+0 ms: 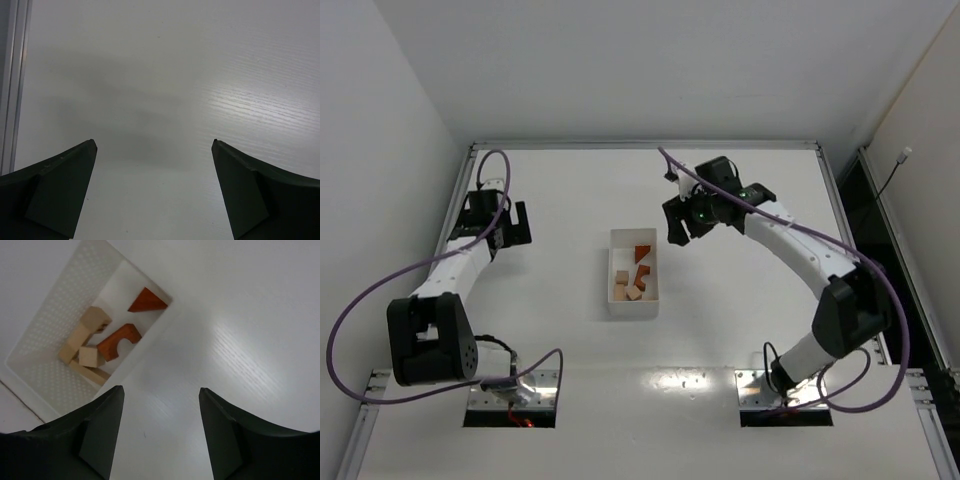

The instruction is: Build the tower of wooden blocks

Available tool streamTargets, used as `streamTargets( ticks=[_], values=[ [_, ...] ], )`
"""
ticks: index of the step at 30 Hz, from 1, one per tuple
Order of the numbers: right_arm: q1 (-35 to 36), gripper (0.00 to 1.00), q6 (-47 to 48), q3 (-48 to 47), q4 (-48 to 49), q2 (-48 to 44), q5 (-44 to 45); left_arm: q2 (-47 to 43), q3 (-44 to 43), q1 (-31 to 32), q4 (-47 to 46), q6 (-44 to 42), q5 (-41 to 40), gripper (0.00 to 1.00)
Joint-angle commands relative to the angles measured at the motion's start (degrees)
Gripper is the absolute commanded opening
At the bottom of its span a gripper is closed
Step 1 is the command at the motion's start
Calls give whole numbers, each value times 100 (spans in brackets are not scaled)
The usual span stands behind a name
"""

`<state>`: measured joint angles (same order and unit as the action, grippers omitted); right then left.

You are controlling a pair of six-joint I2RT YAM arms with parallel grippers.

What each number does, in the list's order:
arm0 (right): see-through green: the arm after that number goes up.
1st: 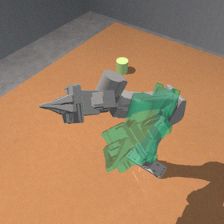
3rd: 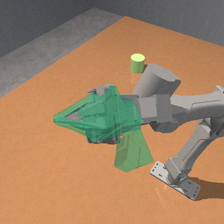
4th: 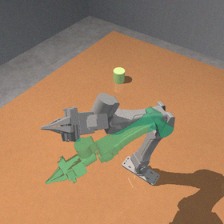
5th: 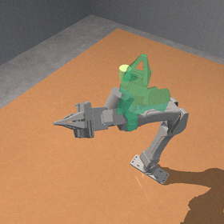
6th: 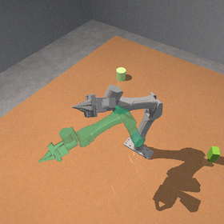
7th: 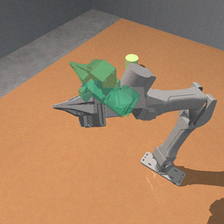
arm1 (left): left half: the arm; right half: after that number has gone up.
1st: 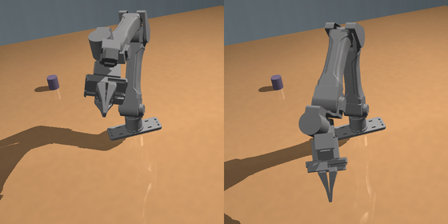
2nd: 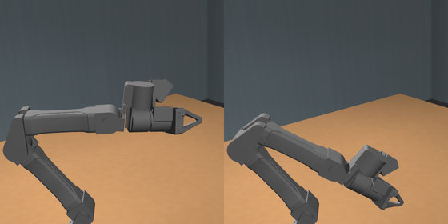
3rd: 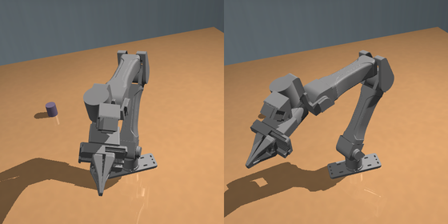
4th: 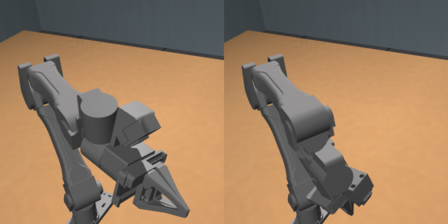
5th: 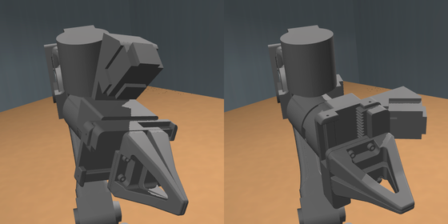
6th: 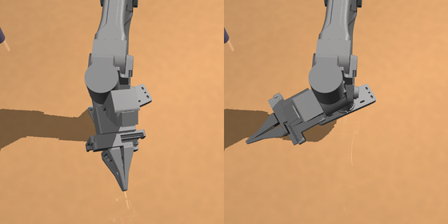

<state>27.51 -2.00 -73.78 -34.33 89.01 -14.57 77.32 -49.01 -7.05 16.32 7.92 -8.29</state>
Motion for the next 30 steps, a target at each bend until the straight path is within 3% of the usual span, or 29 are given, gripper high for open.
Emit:
streamTargets(
  ticks=[1,8,14,30],
  values=[
    [26,57,-1108,-22,-153,396,709,-244,6,2,-76,7,-189,100],
    [334,55,-1663,-698,-372,1170,500,-358,199,2,-76,7,-462,100],
    [624,51,-1909,-1016,-514,1294,305,-358,314,2,-76,7,-656,100],
    [862,49,-2164,223,-566,1320,420,-15,59,2,-14,157,-1139,100]
  ],
)
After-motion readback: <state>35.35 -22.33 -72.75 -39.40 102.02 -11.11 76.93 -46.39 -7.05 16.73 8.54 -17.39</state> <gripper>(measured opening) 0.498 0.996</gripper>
